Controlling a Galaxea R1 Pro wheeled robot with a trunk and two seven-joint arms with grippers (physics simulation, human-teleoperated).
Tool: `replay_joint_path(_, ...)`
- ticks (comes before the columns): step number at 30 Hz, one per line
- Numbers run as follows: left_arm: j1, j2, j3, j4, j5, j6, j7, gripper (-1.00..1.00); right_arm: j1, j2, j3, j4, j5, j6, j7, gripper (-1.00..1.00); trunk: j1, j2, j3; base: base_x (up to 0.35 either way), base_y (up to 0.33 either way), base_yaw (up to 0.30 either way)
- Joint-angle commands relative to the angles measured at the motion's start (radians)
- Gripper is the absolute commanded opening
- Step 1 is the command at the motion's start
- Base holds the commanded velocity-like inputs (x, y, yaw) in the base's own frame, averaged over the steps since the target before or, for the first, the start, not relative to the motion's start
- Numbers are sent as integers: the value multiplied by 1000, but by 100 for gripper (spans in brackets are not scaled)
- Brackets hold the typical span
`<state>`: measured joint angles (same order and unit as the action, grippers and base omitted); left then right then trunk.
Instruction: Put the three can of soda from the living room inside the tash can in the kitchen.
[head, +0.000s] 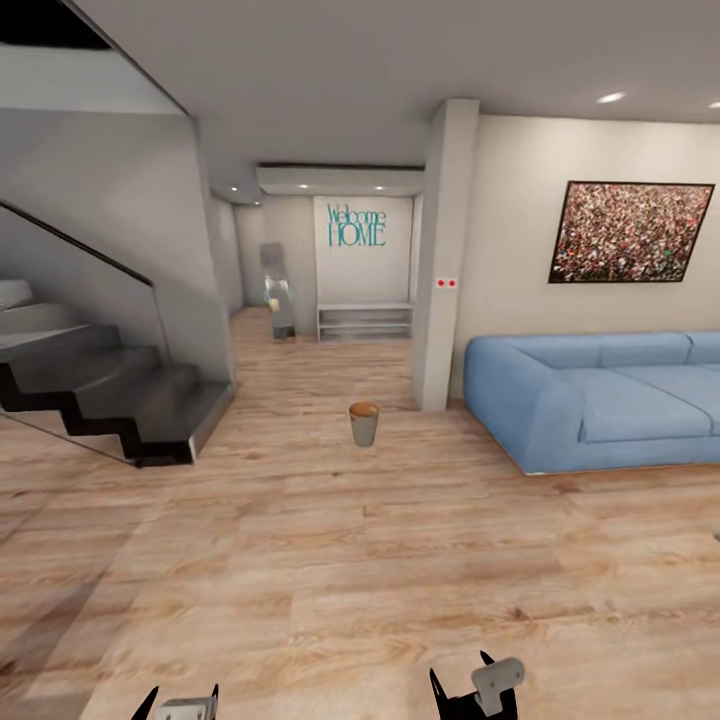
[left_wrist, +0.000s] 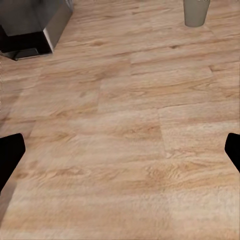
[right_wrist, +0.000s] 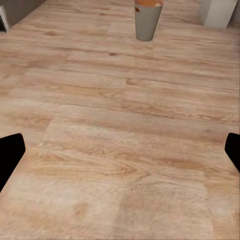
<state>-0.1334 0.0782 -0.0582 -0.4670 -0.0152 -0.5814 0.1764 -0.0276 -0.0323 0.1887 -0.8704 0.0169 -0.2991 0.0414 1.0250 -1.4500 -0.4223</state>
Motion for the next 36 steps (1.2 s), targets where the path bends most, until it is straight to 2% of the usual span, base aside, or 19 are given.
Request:
replay_joint_path(1, 0, 0, 0, 0, 0, 0, 0, 100, 0, 0, 0, 0, 0, 0, 0, 100, 0, 0, 0, 324, 0, 119)
replay_joint_path(13, 0, 0, 0, 0, 0, 0, 0, 100, 0, 0, 0, 1, 0, 0, 0, 100, 0, 0, 0, 324, 0, 119)
replay_joint_path(36, 0, 0, 0, 0, -1, 0, 0, 100, 0, 0, 0, 0, 0, 0, 0, 100, 0, 0, 0, 324, 0, 5)
